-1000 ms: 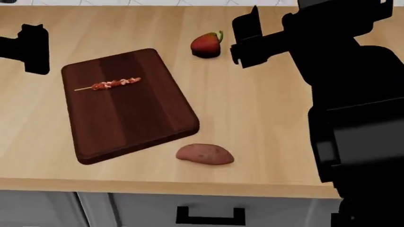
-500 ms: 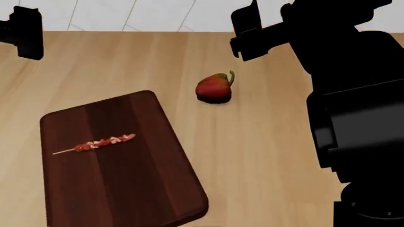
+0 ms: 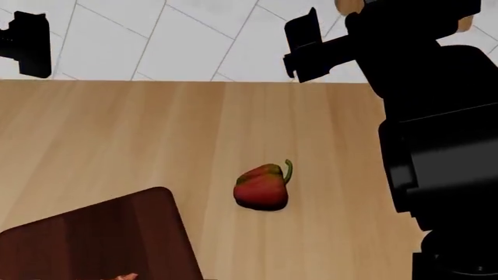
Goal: Clear the non-vegetable object off the cutting board and place the vegetables onto it.
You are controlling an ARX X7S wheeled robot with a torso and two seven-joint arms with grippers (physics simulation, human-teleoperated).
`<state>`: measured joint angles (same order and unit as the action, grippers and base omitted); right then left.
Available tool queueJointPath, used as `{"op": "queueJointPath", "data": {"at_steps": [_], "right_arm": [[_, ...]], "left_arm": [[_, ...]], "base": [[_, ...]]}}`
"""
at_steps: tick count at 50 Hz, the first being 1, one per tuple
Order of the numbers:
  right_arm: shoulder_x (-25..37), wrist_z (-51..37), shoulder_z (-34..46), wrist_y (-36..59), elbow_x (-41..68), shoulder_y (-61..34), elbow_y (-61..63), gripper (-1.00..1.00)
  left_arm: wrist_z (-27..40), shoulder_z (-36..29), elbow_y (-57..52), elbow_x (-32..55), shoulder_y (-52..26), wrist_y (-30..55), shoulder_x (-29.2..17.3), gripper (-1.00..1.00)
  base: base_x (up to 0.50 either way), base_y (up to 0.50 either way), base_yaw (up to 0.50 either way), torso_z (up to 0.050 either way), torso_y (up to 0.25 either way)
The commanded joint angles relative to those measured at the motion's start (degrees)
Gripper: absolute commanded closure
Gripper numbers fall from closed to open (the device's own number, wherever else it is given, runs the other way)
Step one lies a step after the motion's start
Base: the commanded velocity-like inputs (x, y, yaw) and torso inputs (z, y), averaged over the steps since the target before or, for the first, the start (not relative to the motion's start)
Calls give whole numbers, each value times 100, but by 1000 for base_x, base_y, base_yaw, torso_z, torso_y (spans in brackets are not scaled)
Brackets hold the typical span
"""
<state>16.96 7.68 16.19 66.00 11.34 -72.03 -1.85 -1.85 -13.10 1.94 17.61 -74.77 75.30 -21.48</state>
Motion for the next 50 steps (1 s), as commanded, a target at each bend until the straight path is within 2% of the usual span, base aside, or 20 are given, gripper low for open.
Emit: {"op": "queueJointPath", "data": {"at_steps": [1, 6, 11, 12, 15, 18, 27, 31, 36, 41, 50], "right_arm": [[-72, 76, -222, 164, -61, 167, 312, -100], [-36, 144, -202, 253, 4, 165, 453, -100], [-28, 163, -187, 279, 21, 120, 444, -100], [-29, 163, -191, 293, 27, 112, 449, -100], [-4, 171, -191, 324, 37, 89, 474, -100], [1, 164, -182, 357, 40, 67, 500, -100], [-3, 126, -206, 326, 47, 96, 494, -100], [-1, 116, -145, 300, 33, 116, 491, -100], [24, 110, -133, 335, 36, 97, 510, -100], [9, 105, -167, 354, 64, 89, 522, -100], [25, 87, -170, 384, 80, 89, 551, -100]], "left_arm": [[-205, 165, -306, 59, 108, 214, 37, -100], [-567, -56, -673, 395, 91, 784, -126, -100], [-573, -58, -1124, 888, -62, 1462, -294, -100], [-325, -124, -1096, 1319, -117, 1465, -417, -100], [1029, -503, -1045, 3536, -439, 1464, -1034, -100], [1932, -783, -989, 5111, -622, 1457, -1433, -100], [2876, -1475, -919, 7264, -858, 1412, -2090, -100], [3109, -1664, -1012, 7669, -918, 1314, -2228, -100], [3493, -2119, -809, 8889, -1258, 1315, -2444, -100], [3458, -2508, -840, 9842, -1521, 1311, -2653, -100], [3289, -2932, -1195, 10195, -1680, 1202, -2731, -100]], "base": [[0, 0, 0, 0, 0], [0, 0, 0, 0, 2], [0, 0, 0, 0, 0], [0, 0, 0, 0, 0], [0, 0, 0, 0, 0], [0, 0, 0, 0, 0], [0, 0, 0, 0, 0], [0, 0, 0, 0, 0], [0, 0, 0, 0, 0], [0, 0, 0, 0, 0], [0, 0, 0, 0, 0]]}}
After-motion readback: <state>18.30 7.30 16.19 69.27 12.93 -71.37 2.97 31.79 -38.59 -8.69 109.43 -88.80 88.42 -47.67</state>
